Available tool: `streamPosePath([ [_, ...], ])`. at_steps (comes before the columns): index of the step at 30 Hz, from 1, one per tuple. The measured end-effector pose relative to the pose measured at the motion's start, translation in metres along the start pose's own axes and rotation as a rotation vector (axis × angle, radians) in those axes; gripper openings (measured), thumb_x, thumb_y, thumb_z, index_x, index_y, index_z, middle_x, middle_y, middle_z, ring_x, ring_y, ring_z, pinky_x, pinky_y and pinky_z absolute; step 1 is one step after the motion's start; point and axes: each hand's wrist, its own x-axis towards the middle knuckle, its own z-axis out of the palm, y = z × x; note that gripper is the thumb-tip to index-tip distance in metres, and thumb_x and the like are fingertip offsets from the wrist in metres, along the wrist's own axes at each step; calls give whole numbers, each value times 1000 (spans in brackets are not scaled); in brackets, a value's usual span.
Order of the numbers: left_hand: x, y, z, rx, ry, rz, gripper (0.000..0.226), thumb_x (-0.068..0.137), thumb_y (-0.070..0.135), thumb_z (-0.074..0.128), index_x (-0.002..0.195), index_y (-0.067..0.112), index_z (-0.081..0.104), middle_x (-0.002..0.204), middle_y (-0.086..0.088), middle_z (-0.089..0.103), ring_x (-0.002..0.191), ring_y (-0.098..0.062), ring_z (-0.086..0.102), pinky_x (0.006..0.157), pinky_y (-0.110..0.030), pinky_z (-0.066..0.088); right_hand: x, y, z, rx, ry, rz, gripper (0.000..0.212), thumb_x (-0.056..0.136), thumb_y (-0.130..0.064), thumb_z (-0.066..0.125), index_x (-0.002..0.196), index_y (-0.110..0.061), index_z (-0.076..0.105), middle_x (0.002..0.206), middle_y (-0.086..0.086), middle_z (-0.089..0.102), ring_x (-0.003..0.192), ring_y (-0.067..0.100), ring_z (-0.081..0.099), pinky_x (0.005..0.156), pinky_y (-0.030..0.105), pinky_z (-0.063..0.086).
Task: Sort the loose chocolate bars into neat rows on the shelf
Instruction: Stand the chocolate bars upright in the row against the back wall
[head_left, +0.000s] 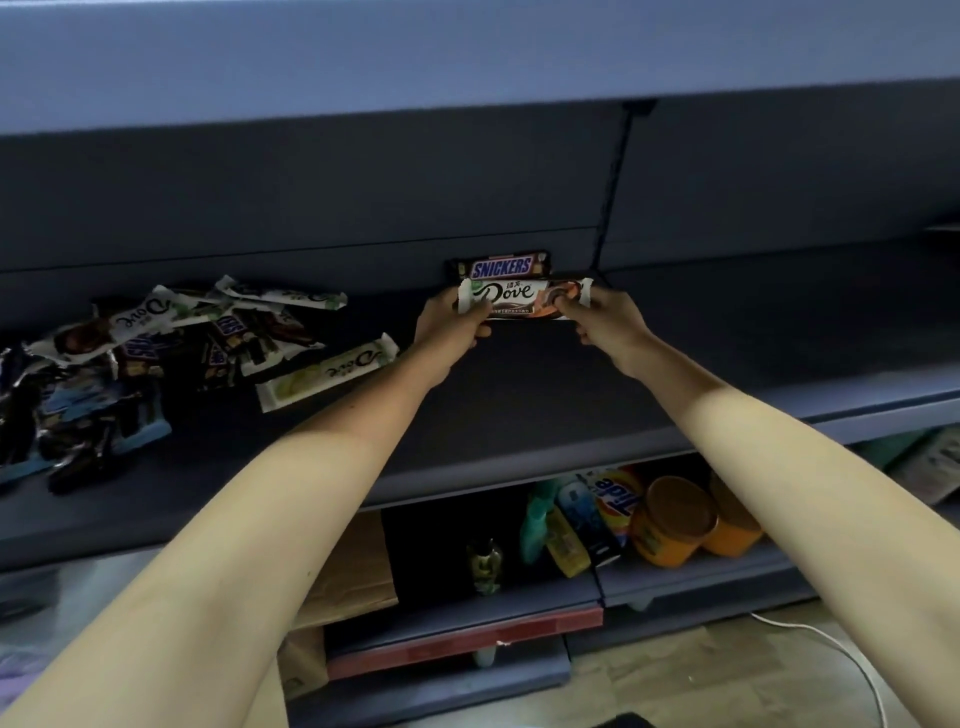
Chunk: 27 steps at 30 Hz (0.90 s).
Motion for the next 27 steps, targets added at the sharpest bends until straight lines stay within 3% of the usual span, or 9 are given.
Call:
streamPosePath([
  [8,18,12,58,34,126,-26,23,95,24,50,113,12,59,92,0,59,74,-7,54,76,-28,48,32,14,-62,-139,-28,-40,18,90,-30,58,97,-13,61,74,-5,55,61,6,50,49,14,41],
  [14,25,16,95,-15,198,-78,23,92,15,51,114,12,59,84,0,61,77,-13,59,83,-33,52,52,31,-85,-107,4,-19,19,90,-25,59,100,-10,64,81,-1,59,61,4,53,54,14,47],
  [16,26,16,104,-62,213,-93,25,91,13,52,116,14,55,84,1,61,84,-17,61,87,-36,54,57,35,-91,-83,13,0,20,90,-19,57,105,-7,64,78,-1,60,64,6,55,65,17,53],
  [19,30,18,114,-15,184,-96,31,89,15,54,120,16,52,104,-3,63,95,-17,61,92,-38,51,66,40,-97,-115,43,11,24,89,-11,52,109,-6,64,89,3,62,83,14,59,88,29,52],
  [24,38,22,124,238,146,-51,40,89,19,52,129,16,48,125,-4,57,110,-19,55,87,-27,46,79,44,-98,-92,80,38,28,88,-14,52,114,-12,62,106,3,63,99,16,57,86,24,46],
  [27,43,23,128,238,126,-50,41,90,18,53,130,15,46,126,-4,56,111,-20,54,89,-27,46,91,45,-99,-3,139,62,29,86,-20,58,115,-12,60,110,2,64,102,16,59,86,24,48],
])
